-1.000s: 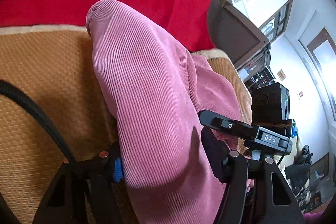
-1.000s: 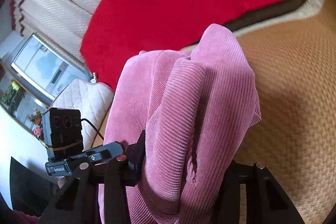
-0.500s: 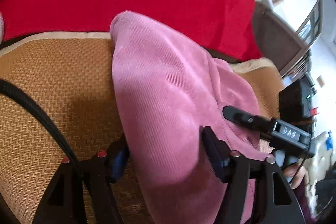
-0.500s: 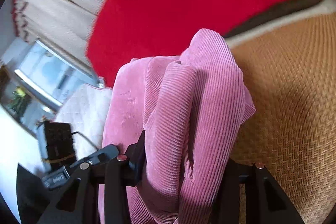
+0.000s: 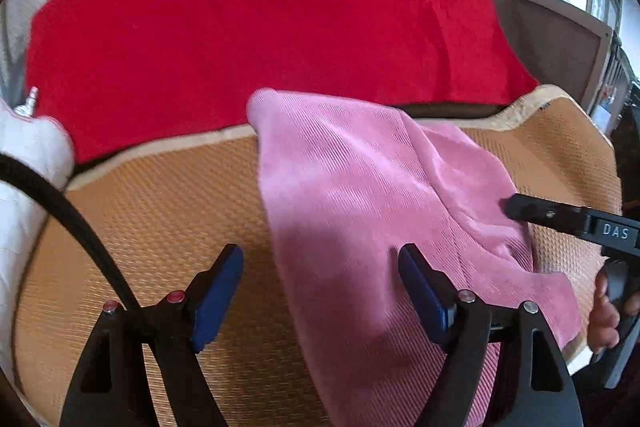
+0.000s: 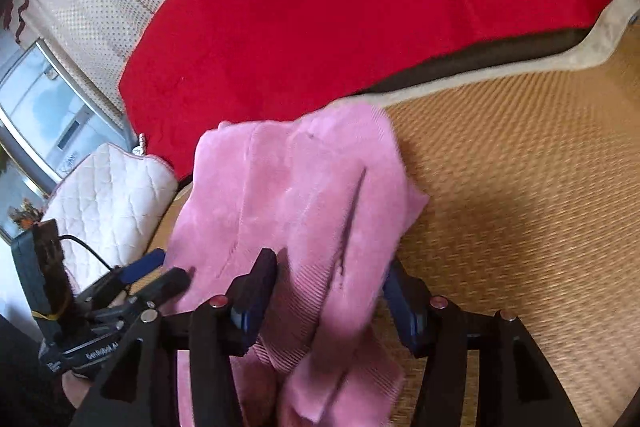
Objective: Fold large clothes
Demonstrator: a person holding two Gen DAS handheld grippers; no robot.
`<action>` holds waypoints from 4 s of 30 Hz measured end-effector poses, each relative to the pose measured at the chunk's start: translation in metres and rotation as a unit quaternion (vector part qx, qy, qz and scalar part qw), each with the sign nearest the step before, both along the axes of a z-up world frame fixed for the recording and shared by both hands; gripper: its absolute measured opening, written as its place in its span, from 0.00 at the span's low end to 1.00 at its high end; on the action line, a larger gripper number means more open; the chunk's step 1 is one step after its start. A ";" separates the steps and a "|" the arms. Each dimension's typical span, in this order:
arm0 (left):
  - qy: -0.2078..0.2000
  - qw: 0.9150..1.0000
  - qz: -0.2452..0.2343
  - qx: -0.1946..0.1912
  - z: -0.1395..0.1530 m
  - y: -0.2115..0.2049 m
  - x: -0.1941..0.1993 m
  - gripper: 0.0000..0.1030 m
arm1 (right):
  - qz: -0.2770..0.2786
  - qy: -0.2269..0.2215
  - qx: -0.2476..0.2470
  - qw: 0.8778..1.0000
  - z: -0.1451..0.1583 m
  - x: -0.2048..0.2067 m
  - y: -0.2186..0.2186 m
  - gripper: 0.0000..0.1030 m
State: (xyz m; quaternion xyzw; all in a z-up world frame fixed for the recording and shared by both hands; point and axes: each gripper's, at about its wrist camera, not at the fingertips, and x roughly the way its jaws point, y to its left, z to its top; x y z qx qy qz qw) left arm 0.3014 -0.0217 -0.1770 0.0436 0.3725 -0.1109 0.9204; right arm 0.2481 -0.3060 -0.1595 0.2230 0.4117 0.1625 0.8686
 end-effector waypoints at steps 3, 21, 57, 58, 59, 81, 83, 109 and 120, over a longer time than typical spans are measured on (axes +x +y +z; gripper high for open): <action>-0.019 1.000 0.017 0.002 0.010 0.007 -0.004 0.78 | -0.010 -0.021 0.001 1.000 0.013 -0.002 -0.004 0.56; -0.030 0.995 0.085 0.037 0.020 0.048 -0.005 0.78 | 0.046 -0.067 0.013 0.997 0.030 0.007 0.050 0.56; -0.010 0.984 0.149 0.094 -0.003 0.118 -0.015 0.78 | 0.096 -0.061 0.014 0.993 0.019 0.026 0.103 0.56; -0.010 0.984 0.152 0.094 -0.002 0.120 -0.016 0.78 | 0.096 -0.061 0.014 0.993 0.019 0.026 0.103 0.56; -0.010 0.984 0.154 0.094 -0.002 0.121 -0.017 0.78 | 0.096 -0.061 0.014 0.993 0.019 0.026 0.103 0.56; 0.016 0.999 0.046 0.013 -0.006 0.083 -0.019 0.78 | 0.098 -0.074 0.001 0.992 0.034 0.011 0.096 0.56; 0.025 0.999 0.031 -0.006 -0.008 0.075 -0.019 0.78 | 0.099 -0.073 -0.001 0.992 0.035 0.007 0.093 0.54; 0.012 0.999 -0.021 -0.021 0.002 0.054 -0.039 0.78 | 0.085 -0.013 -0.068 0.994 0.022 -0.029 0.073 0.39; 0.038 0.997 -0.066 0.029 -0.028 0.021 -0.054 0.89 | 0.100 0.052 -0.105 0.988 0.003 -0.048 0.079 0.38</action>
